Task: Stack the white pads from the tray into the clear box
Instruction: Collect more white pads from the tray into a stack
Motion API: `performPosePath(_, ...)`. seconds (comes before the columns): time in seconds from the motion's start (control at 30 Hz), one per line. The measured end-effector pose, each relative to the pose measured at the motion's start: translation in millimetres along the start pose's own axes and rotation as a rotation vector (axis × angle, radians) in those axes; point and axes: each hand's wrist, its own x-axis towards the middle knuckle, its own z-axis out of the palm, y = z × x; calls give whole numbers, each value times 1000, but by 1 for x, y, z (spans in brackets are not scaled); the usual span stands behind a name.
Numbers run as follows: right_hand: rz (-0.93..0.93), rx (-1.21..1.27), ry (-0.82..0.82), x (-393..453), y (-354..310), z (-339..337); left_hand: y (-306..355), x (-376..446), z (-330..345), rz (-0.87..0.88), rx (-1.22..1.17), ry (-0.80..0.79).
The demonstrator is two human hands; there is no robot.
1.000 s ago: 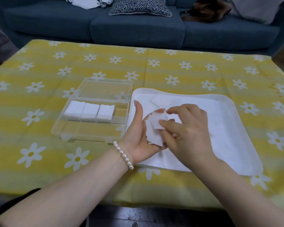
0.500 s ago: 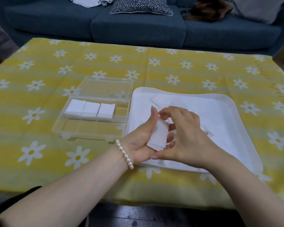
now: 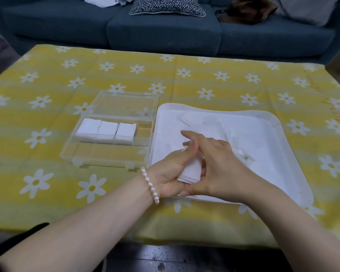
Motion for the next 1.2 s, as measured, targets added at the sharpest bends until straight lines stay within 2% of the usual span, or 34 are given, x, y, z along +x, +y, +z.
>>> performPosePath(0.07, 2, -10, 33, 1, 1, 4, 0, -1, 1, 5, 13, -11)
performPosePath(0.2, -6, 154, 33, 3, 0, 4, 2, -2, 2, 55, -13, -34)
performPosePath(0.33, -23, 56, 5, 2, 1, 1, 4, -3, 1, 19, -24, -31)
performPosePath(0.5, -33, -37, 53, 4, 1, 4, 3, -1, 1, 1, 56, 59)
performPosePath(0.6, -18, 95, 34, 4, -1, 5, 4, -2, 3, -6, 21, 55)
performPosePath(0.7, 47, 332, 10, 1, -1, -3, 5, 0, 1, 4, -47, 53)
performPosePath(0.77, 62, 362, 32, -1, 3, -9, 6, 0, -1, -8, -95, 36)
performPosePath(0.9, 17, 185, 40, -1, 6, -9, 10, -6, 5, -25, -199, 31)
performPosePath(1.07, -96, -89, 91, 1, 9, 4, 8, -6, 5, -61, -192, 104)
performPosePath(1.2, -94, -108, 87, 1, 9, 3, 7, -6, 3, -64, -173, 139)
